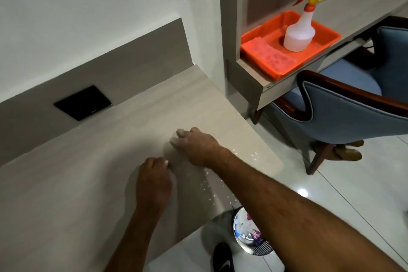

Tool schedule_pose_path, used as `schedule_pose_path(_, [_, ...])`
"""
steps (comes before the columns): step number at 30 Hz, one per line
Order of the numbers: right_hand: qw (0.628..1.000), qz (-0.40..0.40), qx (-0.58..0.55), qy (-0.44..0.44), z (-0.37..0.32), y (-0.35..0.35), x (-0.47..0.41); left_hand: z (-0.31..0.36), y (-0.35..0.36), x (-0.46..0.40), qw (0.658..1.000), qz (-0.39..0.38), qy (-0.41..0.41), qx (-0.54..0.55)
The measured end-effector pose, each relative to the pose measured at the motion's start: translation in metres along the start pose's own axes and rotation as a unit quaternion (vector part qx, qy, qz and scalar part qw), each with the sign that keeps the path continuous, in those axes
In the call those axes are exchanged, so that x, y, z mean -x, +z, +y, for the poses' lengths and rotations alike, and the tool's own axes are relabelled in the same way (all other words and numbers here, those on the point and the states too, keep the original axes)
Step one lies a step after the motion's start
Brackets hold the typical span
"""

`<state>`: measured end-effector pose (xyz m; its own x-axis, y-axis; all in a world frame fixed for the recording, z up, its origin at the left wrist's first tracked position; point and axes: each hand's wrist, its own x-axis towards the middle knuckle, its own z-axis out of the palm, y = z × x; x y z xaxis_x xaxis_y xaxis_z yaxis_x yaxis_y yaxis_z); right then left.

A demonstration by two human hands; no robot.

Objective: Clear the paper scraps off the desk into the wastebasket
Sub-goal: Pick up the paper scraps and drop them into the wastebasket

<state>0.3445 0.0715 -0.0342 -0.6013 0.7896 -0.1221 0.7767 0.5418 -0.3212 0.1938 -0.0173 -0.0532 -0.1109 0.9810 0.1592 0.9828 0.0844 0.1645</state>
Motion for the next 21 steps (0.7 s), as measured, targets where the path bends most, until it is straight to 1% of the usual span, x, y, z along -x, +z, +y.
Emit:
schedule_pose_path(2, [0.999,-0.008,0.041,0.006,-0.008,-0.002,-0.01,-0.017,-0.004,0.007,0.999,0.019,-0.038,0.012])
schedule_pose_path(4, [0.998,0.005,0.059,0.024,-0.009,-0.005,-0.01,-0.025,-0.009,0.01,0.998,0.024,-0.063,0.018])
schedule_pose_path(7, [0.996,0.006,0.061,0.059,-0.003,-0.009,0.009,-0.021,-0.015,0.009,0.998,0.01,-0.058,0.033])
schedule_pose_path(9, [0.995,0.022,0.011,0.095,0.003,-0.011,0.033,-0.007,-0.02,0.013,0.995,0.026,-0.065,0.072])
schedule_pose_path(11, [0.981,0.076,-0.1,0.147,0.01,-0.014,0.068,0.019,-0.026,0.026,0.989,0.059,-0.05,0.126])
schedule_pose_path(12, [0.965,0.11,-0.159,0.179,0.012,-0.015,0.091,0.036,-0.028,0.036,0.983,0.07,-0.034,0.164])
schedule_pose_path(14, [0.91,0.227,-0.257,0.232,0.015,-0.015,0.14,0.074,-0.03,0.064,0.969,0.08,0.02,0.233])
schedule_pose_path(16, [0.833,0.347,-0.301,0.308,0.017,-0.002,0.192,0.11,-0.026,0.098,0.951,0.085,0.083,0.284])
schedule_pose_path(17, [0.79,0.39,-0.313,0.355,0.021,0.012,0.214,0.124,-0.017,0.116,0.941,0.084,0.106,0.31])
schedule_pose_path(19, [0.706,0.445,-0.336,0.437,0.034,0.055,0.249,0.144,0.011,0.148,0.926,0.073,0.127,0.347])
schedule_pose_path(20, [0.672,0.451,-0.348,0.473,0.042,0.084,0.262,0.15,0.031,0.16,0.927,0.065,0.126,0.346])
schedule_pose_path(21, [0.655,0.435,-0.352,0.507,0.05,0.112,0.269,0.151,0.052,0.169,0.932,0.048,0.127,0.335])
